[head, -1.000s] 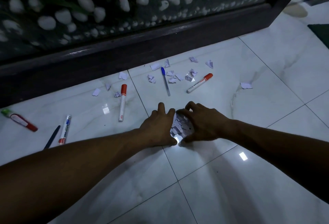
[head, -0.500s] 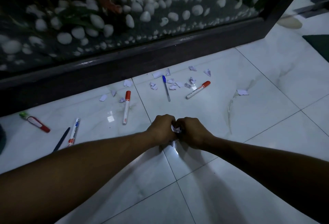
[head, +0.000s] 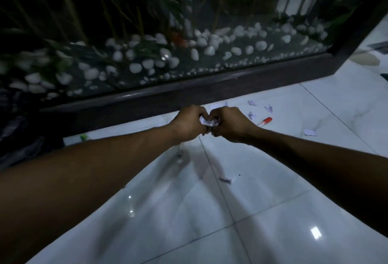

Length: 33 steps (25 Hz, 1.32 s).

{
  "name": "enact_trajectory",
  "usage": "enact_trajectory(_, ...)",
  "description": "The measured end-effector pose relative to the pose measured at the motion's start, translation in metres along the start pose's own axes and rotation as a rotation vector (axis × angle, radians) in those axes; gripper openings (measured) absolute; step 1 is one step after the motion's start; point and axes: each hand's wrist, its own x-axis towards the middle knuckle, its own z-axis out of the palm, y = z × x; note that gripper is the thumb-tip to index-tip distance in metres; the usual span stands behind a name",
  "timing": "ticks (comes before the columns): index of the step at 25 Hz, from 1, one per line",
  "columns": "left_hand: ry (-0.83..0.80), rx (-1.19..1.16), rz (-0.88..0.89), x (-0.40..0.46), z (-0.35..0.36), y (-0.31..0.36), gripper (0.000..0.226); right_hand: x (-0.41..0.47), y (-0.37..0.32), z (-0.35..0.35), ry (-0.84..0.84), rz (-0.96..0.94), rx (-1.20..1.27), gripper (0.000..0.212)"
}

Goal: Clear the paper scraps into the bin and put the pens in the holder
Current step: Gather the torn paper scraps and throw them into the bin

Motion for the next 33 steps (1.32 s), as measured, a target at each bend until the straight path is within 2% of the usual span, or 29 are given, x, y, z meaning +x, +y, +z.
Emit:
enact_trajectory(5,0.241,-0.036,-0.014,-0.019,-0.099,-0.026,0.018,0.040,-0.105,-0.022,0.052,-0.216,0.098,0.020)
enact_trajectory(7,0.307,-0.059,-0.031,-0.029,-0.140,-0.044,0.020,0.056,-0.150,-0.023,0.069,-0.307,0.045,0.021)
enact_trajectory(9,0.332,-0.101,-0.068,-0.043,-0.185,-0.063,0.020,0.077,-0.191,-0.016,0.080,-0.346,-0.051,0.007)
enact_trajectory(12,0.349,-0.150,-0.097,-0.068,-0.240,-0.084,0.017,0.097,-0.250,-0.008,0.101,-0.390,-0.115,0.016)
enact_trajectory(16,0.464,-0.192,-0.108,-0.122,-0.295,-0.110,0.020,0.109,-0.328,0.012,0.083,-0.438,-0.019,0.029)
enact_trajectory(18,0.514,-0.214,-0.155,-0.155,-0.317,-0.129,0.026,0.113,-0.363,0.032,0.067,-0.474,0.018,0.031)
enact_trajectory(20,0.532,-0.192,-0.238,-0.183,-0.330,-0.152,0.021,0.111,-0.392,0.058,0.007,-0.494,0.031,0.031)
enact_trajectory(26,0.531,-0.018,-0.487,-0.235,-0.333,-0.196,0.018,0.094,-0.434,0.117,-0.204,-0.524,-0.025,0.028)
enact_trajectory(29,0.526,0.042,-0.538,-0.234,-0.342,-0.200,0.022,0.088,-0.427,0.104,-0.178,-0.565,-0.027,0.037)
enact_trajectory(33,0.469,0.072,-0.549,-0.212,-0.346,-0.186,0.016,0.091,-0.402,0.075,-0.151,-0.563,0.068,0.044)
